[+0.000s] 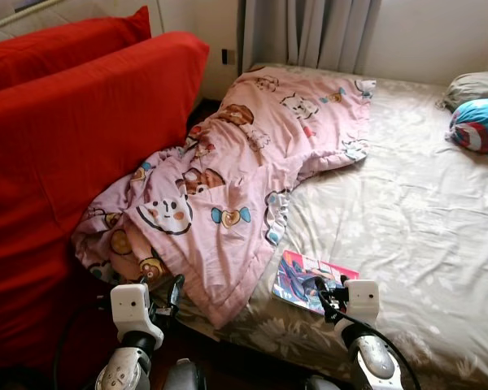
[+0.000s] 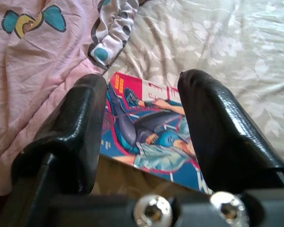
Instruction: Clean up the room
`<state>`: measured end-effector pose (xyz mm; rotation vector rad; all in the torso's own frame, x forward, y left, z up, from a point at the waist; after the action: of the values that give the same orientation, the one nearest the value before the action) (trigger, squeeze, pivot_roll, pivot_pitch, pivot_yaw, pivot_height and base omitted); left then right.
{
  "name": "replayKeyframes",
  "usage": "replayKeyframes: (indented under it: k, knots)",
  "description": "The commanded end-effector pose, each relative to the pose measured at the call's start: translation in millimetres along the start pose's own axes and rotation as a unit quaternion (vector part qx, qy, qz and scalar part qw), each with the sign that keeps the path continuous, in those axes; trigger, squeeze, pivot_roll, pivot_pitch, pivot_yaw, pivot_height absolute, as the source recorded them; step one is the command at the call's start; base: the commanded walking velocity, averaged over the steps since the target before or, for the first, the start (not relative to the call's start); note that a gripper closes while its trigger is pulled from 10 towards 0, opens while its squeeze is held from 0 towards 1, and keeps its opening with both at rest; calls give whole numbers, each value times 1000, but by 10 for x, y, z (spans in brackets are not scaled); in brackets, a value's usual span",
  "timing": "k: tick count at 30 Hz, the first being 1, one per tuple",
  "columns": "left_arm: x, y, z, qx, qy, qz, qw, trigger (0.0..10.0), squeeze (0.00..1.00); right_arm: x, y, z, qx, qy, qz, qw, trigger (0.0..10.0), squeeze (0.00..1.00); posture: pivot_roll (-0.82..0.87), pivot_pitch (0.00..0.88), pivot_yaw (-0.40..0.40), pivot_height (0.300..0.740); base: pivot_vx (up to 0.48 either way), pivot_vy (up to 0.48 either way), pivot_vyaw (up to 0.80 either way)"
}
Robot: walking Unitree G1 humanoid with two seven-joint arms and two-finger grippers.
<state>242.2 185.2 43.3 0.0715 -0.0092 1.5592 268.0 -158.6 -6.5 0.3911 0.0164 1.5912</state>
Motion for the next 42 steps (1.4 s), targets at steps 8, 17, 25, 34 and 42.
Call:
replayKeyframes:
  k: [8,17,25,34,42]
  knots:
    - [-24,-1,11,3,1,-2,1000,10000,0,-21,-11,12,-1,0,-4,1000,10000,0,-59,106,-14,646,289,0,0]
    - [6,-8,-22,9,-3,3,1000,10000,0,-32,-11,32,-6,1,-7,1000,10000,0,-59,105,-14,646,0,0,0]
    - [2,-16,-33,9,-4,1,1000,10000,0,-117,-14,32,3,13,-33,999,10000,0,-61,108,-13,646,0,0,0]
    - [27,-12,-65,12,-5,1,1000,10000,0,-140,-23,68,-10,10,-37,999,10000,0,-58,116,-13,622,0,0,0]
    - [43,-21,-101,17,-8,1,1000,10000,0,-135,-50,88,-9,13,-41,999,10000,0,-57,122,-10,622,0,0,0]
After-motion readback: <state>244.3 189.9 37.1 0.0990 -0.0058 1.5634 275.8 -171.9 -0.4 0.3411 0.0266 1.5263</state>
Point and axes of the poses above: a point about 5 cm out from each wrist's last joint towards the gripper, its own y axis pointing back from the gripper into the wrist, its own z axis along the axis of the wrist's last joint, x = y × z, the point moved 1 cm from there along -y, pointing out of the wrist towards the gripper, and after that the axes turned 9 degrees about -y, right-handed, at the moved point
